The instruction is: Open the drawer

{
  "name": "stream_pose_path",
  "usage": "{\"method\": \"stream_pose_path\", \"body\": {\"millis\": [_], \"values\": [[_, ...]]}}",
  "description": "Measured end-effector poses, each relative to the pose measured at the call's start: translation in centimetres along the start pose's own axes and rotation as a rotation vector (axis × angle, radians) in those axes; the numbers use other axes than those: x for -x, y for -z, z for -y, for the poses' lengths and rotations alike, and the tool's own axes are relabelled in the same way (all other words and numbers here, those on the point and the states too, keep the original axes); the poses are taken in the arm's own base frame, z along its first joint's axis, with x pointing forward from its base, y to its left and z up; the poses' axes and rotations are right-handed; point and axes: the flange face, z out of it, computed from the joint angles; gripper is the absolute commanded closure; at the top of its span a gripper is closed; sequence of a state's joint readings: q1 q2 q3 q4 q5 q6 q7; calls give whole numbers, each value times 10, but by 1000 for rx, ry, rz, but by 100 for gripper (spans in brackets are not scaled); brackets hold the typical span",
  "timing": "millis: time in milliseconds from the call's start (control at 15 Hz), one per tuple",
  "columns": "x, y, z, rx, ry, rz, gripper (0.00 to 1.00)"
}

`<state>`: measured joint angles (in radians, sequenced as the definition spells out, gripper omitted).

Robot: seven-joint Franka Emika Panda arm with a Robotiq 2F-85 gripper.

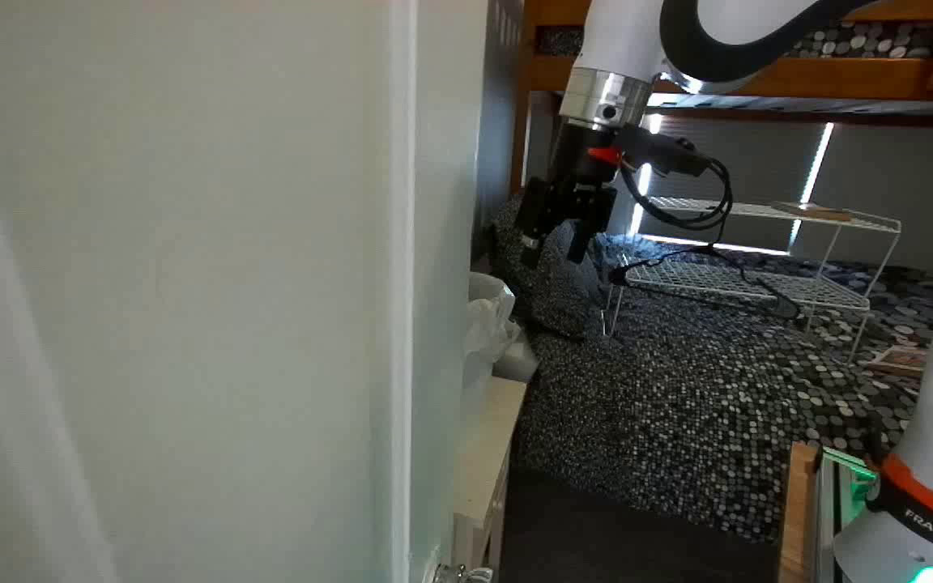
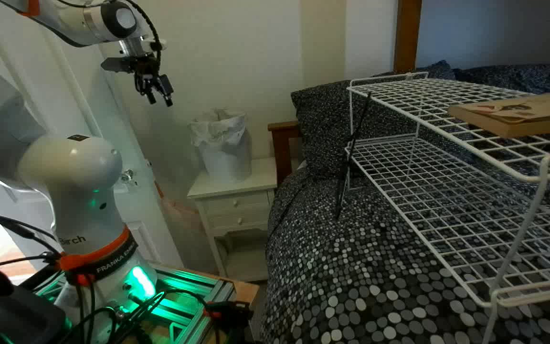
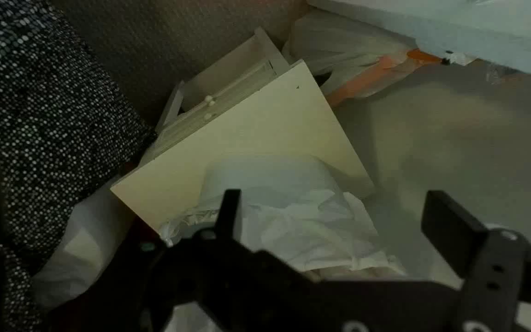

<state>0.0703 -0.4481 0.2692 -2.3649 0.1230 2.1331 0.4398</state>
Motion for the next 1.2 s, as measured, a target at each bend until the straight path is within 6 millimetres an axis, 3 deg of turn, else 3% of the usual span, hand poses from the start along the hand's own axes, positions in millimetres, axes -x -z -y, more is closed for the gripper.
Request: {"method": "stream_pose_path", "body": {"millis": [533, 733, 933, 1200], "values": [[0, 0, 0, 0, 0, 0, 0], [-4, -8, -14, 31, -1, -8, 0], [-6, -42, -52, 79, 12, -3, 0], [9, -106, -100, 115, 102, 34, 0]]}}
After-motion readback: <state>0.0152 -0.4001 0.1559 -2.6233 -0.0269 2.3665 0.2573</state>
